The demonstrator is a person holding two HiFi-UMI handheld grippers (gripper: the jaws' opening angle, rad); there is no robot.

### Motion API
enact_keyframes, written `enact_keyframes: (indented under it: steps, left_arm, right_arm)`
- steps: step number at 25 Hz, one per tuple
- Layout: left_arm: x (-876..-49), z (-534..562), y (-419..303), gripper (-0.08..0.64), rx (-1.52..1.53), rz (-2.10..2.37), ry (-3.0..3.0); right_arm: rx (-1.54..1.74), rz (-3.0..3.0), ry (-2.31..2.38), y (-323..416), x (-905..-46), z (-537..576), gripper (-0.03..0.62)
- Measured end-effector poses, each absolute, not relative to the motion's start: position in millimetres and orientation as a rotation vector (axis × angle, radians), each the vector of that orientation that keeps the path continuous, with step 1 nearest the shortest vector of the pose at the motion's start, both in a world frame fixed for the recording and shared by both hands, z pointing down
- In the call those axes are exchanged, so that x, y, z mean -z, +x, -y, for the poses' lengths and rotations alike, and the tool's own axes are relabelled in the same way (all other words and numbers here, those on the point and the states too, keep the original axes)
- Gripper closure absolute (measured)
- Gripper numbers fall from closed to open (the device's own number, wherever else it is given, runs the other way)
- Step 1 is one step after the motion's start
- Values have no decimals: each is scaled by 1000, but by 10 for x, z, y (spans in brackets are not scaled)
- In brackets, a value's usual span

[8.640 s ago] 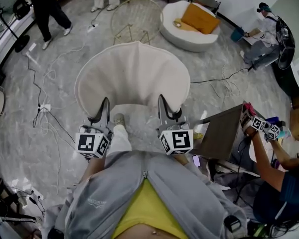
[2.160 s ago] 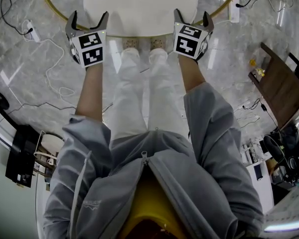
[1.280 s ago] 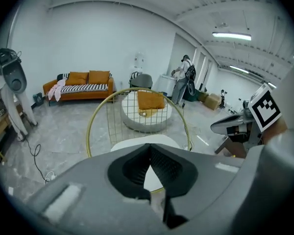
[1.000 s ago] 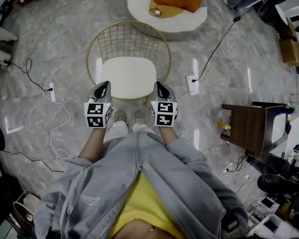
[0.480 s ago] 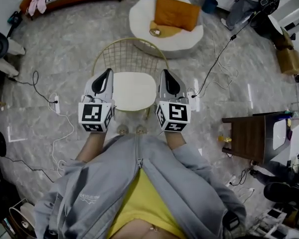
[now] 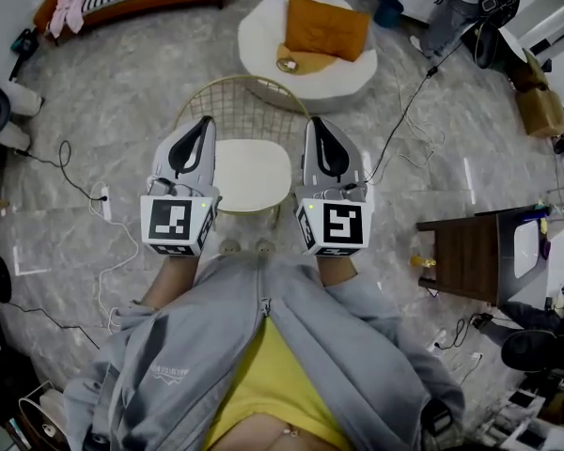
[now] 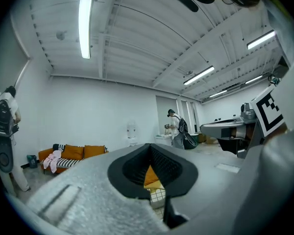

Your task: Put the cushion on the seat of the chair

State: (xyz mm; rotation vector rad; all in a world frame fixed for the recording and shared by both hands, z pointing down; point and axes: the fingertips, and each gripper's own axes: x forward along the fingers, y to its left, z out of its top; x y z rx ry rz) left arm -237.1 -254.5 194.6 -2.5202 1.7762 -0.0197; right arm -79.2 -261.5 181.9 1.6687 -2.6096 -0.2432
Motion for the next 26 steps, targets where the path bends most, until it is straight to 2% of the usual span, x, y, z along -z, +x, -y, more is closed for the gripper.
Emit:
enact_keyframes:
  steps: [26]
  left_arm:
    - [-2105,2609,-2253,554,56,-1780,-2549]
  right_arm:
    - [111,2615,1642,-642,-2051,2713,592]
